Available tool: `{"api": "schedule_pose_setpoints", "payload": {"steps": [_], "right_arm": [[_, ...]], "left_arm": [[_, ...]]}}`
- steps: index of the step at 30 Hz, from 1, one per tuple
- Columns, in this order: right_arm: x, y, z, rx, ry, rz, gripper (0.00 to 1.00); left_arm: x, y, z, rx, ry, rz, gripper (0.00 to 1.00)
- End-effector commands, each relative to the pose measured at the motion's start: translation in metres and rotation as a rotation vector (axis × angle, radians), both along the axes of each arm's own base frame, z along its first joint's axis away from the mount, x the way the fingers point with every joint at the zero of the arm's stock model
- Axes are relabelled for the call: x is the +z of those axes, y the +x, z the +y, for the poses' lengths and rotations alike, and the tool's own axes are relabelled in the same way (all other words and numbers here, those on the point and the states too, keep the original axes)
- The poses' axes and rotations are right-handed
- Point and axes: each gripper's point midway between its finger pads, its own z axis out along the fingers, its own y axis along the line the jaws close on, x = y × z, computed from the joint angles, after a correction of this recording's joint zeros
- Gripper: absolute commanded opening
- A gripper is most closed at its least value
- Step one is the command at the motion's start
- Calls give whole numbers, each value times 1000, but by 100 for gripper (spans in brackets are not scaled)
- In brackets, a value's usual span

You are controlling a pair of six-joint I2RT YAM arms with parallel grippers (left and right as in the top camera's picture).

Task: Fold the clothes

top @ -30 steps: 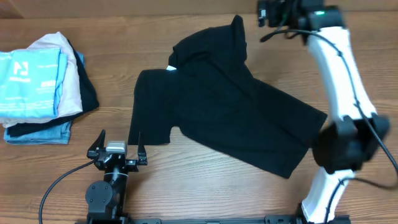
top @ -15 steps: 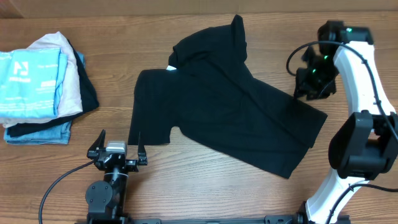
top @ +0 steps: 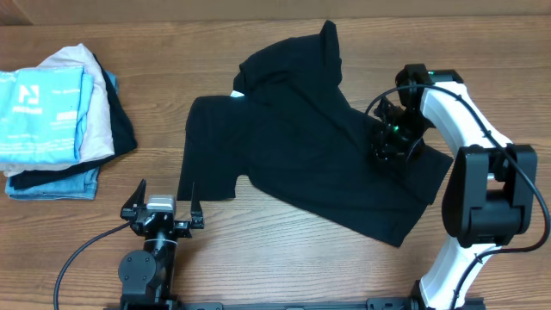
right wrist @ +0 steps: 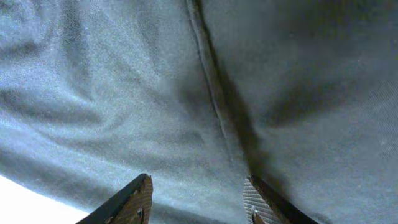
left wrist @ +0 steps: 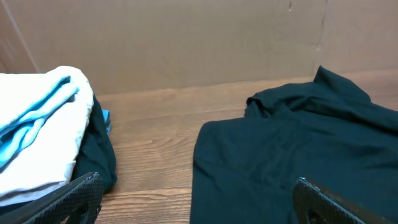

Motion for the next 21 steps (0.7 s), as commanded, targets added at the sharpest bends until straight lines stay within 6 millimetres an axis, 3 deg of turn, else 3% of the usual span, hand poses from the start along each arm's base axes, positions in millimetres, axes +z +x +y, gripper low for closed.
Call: {"api": "schedule_pose_setpoints", "payload": {"steps": [1, 4, 6, 13, 19, 21], "right_arm": [[-2, 5, -9, 24, -56, -33, 51], [-6, 10, -11, 26, -68, -57, 53], [-12, 5, -11, 27, -69, -43, 64], [-22, 4, -15, 15, -81, -53, 52], [-22, 8, -15, 13, -81, -69, 5], [-22, 10, -15, 13, -81, -78, 4]], "left_arm": [[0, 0, 1, 1, 26, -6, 100], [0, 0, 1, 1, 26, -6, 100], [0, 0, 1, 1, 26, -6, 100], [0, 0, 1, 1, 25, -6, 100], [0, 0, 1, 1, 26, -6, 100], [0, 0, 1, 1, 26, -6, 100]]}}
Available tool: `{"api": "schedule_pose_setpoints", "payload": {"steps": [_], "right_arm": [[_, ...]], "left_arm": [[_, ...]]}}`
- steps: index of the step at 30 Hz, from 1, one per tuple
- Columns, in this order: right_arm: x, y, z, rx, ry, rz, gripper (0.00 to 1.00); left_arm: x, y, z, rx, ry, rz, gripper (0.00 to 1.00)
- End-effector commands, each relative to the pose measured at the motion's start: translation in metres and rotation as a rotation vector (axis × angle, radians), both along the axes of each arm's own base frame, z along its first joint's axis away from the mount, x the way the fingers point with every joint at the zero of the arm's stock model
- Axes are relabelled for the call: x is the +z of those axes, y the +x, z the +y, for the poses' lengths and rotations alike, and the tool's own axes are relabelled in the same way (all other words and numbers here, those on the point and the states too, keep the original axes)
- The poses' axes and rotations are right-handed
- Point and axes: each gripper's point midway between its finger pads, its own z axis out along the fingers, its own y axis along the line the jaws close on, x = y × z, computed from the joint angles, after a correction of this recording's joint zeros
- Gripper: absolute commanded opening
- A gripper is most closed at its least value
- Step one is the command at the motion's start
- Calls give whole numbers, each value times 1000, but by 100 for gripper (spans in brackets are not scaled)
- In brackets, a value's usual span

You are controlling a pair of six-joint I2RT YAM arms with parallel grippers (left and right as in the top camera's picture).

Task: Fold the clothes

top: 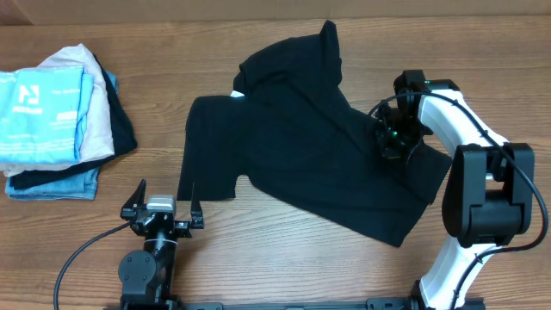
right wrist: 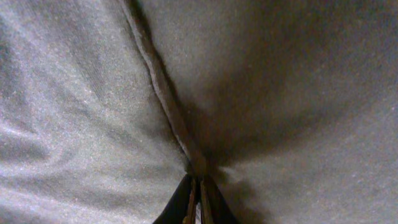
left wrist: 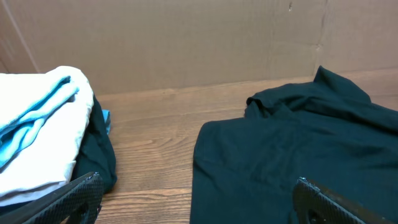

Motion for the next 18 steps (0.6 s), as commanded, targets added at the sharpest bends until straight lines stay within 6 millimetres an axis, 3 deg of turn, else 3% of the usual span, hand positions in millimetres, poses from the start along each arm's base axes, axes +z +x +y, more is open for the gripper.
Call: {"api": "schedule_pose_setpoints", "payload": {"steps": [1, 5, 9, 11, 18], "right_arm": [[1, 3, -1, 2, -3, -20, 4], [11, 38, -13, 4, -71, -142, 4], [52, 95, -34, -17, -179, -342, 4], [63, 111, -44, -38, -208, -408, 4], [90, 179, -107, -181, -258, -709, 4]], "left_arm": [[0, 0, 1, 1, 26, -6, 100], [0, 0, 1, 1, 25, -6, 100], [0, 0, 1, 1, 25, -6, 100], [0, 0, 1, 1, 26, -6, 100], [0, 0, 1, 1, 26, -6, 100]]}}
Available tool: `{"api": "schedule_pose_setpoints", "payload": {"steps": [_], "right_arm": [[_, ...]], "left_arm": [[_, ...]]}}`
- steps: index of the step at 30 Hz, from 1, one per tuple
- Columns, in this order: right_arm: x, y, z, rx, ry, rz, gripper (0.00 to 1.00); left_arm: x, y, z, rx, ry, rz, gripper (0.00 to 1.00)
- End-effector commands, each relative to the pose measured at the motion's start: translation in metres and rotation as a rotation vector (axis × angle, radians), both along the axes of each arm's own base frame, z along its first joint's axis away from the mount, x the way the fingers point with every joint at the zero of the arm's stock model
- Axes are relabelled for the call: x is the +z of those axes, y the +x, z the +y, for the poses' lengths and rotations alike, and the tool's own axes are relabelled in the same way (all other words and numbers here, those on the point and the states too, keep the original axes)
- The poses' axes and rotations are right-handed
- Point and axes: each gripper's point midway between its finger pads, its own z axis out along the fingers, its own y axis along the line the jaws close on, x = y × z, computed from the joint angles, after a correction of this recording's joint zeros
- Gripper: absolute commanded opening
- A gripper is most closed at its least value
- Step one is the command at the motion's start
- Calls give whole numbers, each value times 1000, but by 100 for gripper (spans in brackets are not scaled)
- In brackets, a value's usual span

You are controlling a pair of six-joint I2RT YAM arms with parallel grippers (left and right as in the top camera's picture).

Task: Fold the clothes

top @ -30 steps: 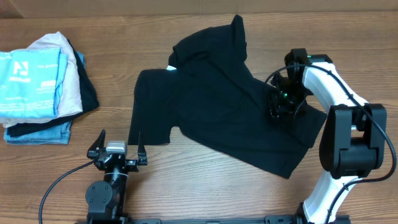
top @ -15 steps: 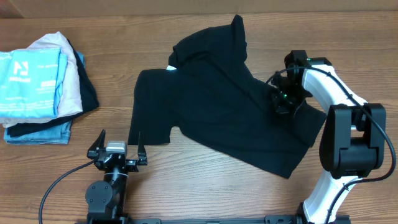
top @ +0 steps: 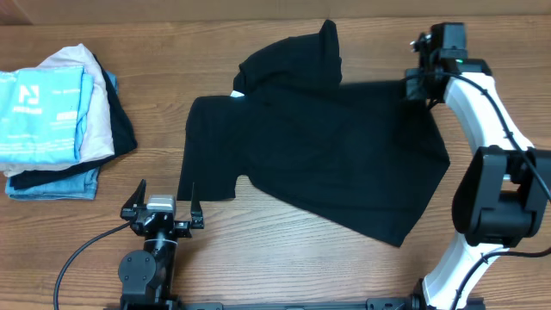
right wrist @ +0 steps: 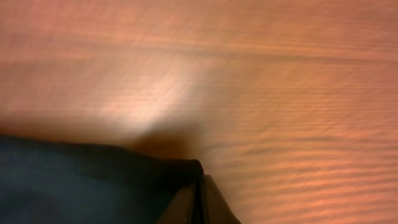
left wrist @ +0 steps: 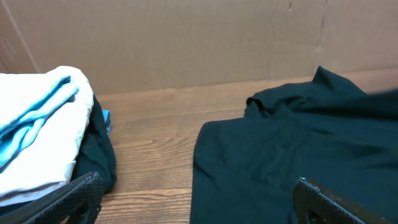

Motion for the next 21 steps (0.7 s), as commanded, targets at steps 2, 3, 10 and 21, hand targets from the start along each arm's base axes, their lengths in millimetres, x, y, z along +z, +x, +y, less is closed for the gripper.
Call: {"api": "schedule_pose_setpoints", "payload": {"steps": [2, 3, 10, 21], "right_arm": [[9, 36, -27, -41, -19, -144, 4], [3, 44, -27, -38, -14, -165, 4], [-44, 95, -49, -46, -99, -310, 19], [95, 18, -3, -160, 293, -232, 67]], "left_arm": [[0, 0, 1, 2, 26, -6, 100], [0, 0, 1, 2, 25, -6, 100], [0, 0, 1, 1, 25, -6, 100], [0, 0, 1, 2, 25, -6, 100]]}}
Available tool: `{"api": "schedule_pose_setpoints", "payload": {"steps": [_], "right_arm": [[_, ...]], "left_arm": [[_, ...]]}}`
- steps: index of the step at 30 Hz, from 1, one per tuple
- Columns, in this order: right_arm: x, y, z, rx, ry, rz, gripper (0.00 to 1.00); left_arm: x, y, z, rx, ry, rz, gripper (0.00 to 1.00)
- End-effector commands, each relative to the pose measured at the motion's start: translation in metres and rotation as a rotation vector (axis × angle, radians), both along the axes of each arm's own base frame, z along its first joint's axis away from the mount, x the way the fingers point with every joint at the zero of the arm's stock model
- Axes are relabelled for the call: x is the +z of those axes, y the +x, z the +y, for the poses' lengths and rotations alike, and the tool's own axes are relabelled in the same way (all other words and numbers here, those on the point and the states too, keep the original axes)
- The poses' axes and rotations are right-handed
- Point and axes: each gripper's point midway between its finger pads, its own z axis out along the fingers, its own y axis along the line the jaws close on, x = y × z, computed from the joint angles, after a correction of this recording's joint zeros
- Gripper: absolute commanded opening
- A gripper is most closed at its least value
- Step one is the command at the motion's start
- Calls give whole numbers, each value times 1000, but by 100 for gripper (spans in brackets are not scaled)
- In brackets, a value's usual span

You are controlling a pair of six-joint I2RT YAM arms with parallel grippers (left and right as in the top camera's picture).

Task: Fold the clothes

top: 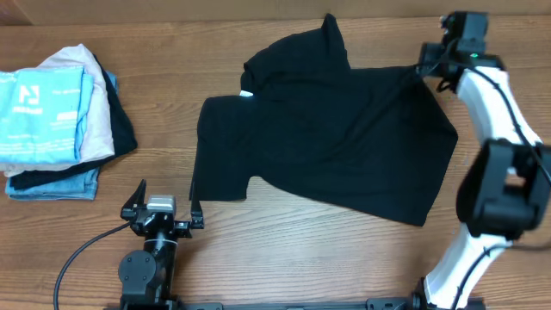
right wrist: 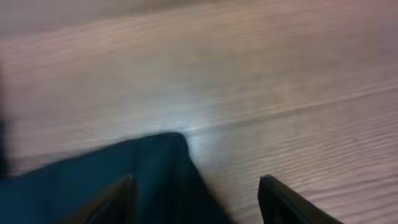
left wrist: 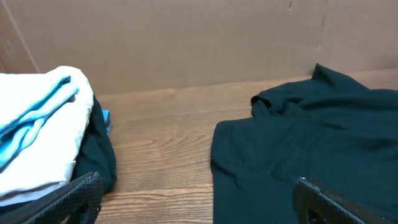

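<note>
A black T-shirt [top: 344, 138] lies spread on the wooden table [top: 258, 258], its collar toward the far side. My right gripper [top: 428, 69] is at the shirt's far right corner. In the right wrist view it [right wrist: 199, 202] stands open, with that dark corner of cloth [right wrist: 158, 180] lying loose between the fingers. My left gripper [top: 164, 211] rests at the near edge, just left of the shirt's sleeve. It [left wrist: 196, 199] is open with nothing in it, and the shirt [left wrist: 298, 149] lies ahead to its right.
A stack of folded clothes [top: 56, 116], light blue and pink on top with dark and denim pieces below, sits at the far left; the left wrist view shows it [left wrist: 37, 130] too. A cardboard wall [left wrist: 186, 43] backs the table.
My right gripper, then shut on the shirt's edge, has opened and let the cloth go. The whole shirt has shifted to the right and lies flatter. The left arm has not moved.
My right gripper was open over a seam on the shirt's right part. Then it was shut on that seam. Then it held the cloth at the far right of the table, with that side drawn out. Now the corner lies released there.
</note>
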Motion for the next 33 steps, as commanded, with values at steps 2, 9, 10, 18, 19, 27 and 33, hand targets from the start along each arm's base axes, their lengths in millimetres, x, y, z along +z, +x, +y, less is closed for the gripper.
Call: {"api": "schedule_pose_setpoints", "payload": {"steps": [2, 9, 10, 18, 19, 27, 33], "right_arm": [[64, -57, 39, 20, 259, 50, 68], [39, -129, 66, 25, 392, 355, 52], [37, -134, 68, 23, 400, 375, 52], [22, -158, 72, -36, 436, 480, 53], [21, -159, 72, -37, 436, 486, 53], [-2, -172, 71, -49, 429, 541, 58], [-20, -197, 74, -69, 443, 640, 61]], "left_arm": [[11, 0, 3, 12, 47, -49, 100], [23, -3, -27, -163, 27, -90, 100], [31, -7, -36, -215, 2, -91, 100], [98, -2, -42, -259, -15, 452, 100], [88, 10, -46, -276, -35, 571, 100], [-63, 97, -46, -280, -54, 1104, 100], [-148, 92, -46, -274, -81, 1324, 91]]}}
